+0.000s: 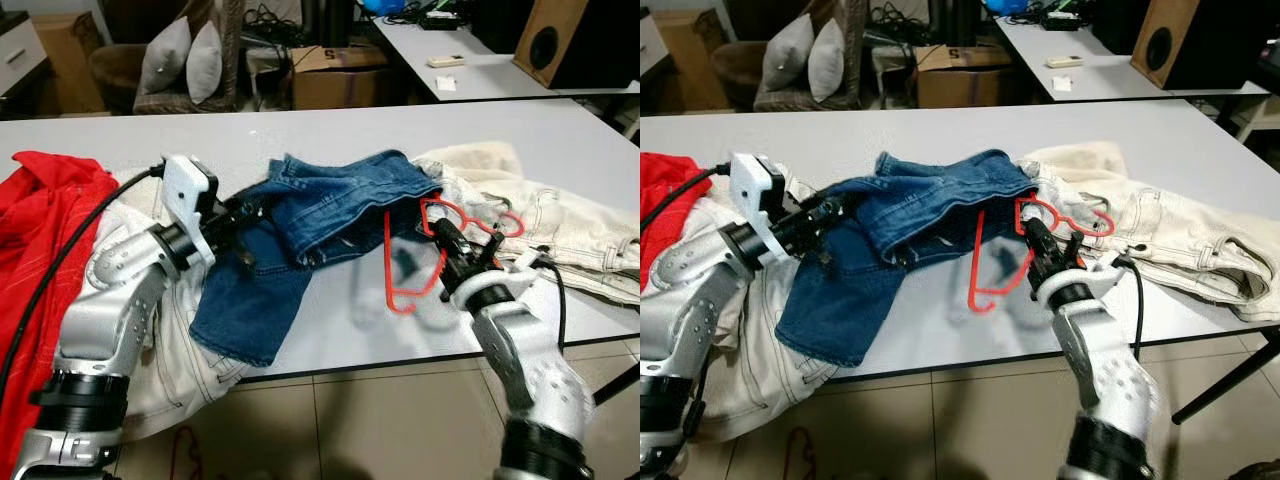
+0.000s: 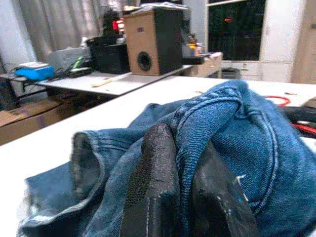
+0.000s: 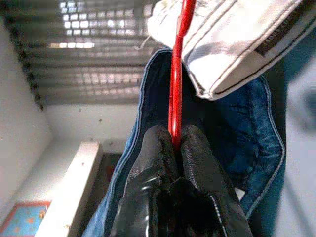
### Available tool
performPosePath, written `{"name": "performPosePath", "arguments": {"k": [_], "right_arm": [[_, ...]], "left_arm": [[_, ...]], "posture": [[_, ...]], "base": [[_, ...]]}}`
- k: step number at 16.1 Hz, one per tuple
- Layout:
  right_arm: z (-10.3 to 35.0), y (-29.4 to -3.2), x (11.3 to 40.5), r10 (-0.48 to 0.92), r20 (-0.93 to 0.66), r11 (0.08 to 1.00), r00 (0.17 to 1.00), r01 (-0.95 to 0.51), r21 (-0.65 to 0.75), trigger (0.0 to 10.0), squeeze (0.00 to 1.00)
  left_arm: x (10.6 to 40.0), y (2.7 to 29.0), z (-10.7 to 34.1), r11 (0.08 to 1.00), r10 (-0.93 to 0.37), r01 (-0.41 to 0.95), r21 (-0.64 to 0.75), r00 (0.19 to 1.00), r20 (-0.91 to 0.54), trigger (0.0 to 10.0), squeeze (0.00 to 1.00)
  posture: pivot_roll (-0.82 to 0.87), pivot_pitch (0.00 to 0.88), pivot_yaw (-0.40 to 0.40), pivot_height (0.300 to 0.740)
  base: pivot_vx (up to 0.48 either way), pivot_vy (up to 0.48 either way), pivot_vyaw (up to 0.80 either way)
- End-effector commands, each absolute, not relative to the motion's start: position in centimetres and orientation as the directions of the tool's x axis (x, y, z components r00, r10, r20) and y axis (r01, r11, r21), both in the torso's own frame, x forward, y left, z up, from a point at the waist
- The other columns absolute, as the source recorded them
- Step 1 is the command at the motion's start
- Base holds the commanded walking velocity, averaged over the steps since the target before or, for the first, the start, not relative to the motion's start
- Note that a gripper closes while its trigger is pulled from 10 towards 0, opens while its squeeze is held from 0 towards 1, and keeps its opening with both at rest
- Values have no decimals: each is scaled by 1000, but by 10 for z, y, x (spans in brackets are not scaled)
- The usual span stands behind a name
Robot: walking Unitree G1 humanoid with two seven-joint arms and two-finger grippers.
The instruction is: Hang hanger
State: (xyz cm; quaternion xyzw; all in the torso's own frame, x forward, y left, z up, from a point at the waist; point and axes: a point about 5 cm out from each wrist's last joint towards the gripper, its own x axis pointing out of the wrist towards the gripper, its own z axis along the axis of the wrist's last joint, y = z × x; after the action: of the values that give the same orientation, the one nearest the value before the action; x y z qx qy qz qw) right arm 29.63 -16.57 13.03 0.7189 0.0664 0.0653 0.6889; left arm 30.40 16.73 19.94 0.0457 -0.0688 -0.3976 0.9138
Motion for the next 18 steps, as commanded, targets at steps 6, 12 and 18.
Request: {"name": "performPosePath", "arguments": {"k": [6,12,18], "right_arm": [[137,-156,326,97,-74,-39,993,78,996,10000,0],[142,-139,341,96,-81,10,992,81,997,10000,0],[143,-130,344,118,-80,106,990,67,992,10000,0]], "left_arm": [[281,143,185,562,-827,824,79,562,18,0,0],[254,106,195,374,-910,918,-132,391,138,0,0],[260,110,219,357,-848,899,-254,426,314,0,0]], "posture": [[54,0,25,740],[66,0,7,740],[64,0,-1,740]], "base": [[0,0,0],[0,0,0],[0,0,0]]}}
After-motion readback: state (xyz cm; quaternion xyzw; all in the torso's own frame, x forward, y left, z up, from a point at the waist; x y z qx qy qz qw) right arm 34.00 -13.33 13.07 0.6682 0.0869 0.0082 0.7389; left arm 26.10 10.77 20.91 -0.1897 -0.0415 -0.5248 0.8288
